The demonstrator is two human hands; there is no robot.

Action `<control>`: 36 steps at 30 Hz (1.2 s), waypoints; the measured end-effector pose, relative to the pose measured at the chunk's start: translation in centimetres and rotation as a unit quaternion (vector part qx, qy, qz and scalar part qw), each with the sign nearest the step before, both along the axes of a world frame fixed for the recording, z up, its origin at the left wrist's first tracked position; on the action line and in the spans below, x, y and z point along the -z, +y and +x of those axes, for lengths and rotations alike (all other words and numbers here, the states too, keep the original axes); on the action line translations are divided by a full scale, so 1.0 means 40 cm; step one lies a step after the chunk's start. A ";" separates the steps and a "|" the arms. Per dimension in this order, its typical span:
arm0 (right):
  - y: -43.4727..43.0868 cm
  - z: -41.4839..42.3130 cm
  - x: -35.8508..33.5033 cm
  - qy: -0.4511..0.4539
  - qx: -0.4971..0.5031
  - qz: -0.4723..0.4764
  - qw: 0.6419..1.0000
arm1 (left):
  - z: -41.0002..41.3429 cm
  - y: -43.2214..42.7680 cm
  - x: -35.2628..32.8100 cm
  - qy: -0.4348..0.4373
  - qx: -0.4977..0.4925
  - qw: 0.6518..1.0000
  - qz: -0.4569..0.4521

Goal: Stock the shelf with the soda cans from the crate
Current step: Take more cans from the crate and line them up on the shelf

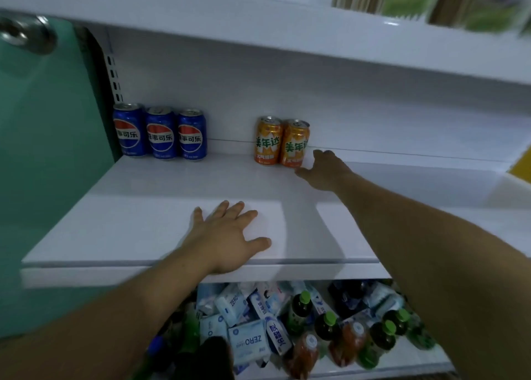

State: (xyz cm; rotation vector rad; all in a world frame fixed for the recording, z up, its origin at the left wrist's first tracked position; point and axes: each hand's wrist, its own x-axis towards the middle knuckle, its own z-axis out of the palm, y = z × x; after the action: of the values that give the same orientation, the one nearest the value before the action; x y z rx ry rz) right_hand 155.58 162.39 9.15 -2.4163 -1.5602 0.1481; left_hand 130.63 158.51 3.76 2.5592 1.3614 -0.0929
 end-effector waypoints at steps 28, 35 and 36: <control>-1.472 0.240 0.184 0.075 0.487 -0.101 0.864 | 0.721 -0.880 0.138 0.054 0.554 0.830 -0.046; -1.632 0.309 0.428 0.184 0.543 -0.169 0.802 | 0.872 -0.981 0.350 0.118 0.602 0.784 -0.096; -1.650 0.326 0.467 0.194 0.546 -0.182 0.795 | 0.892 -0.992 0.387 0.131 0.604 0.780 -0.103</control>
State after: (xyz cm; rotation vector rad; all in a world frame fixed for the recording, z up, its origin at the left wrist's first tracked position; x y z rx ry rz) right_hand 168.60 96.41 -9.55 -2.8886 0.1848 0.6814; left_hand 166.31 118.84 -11.71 2.7945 -0.4511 -0.7676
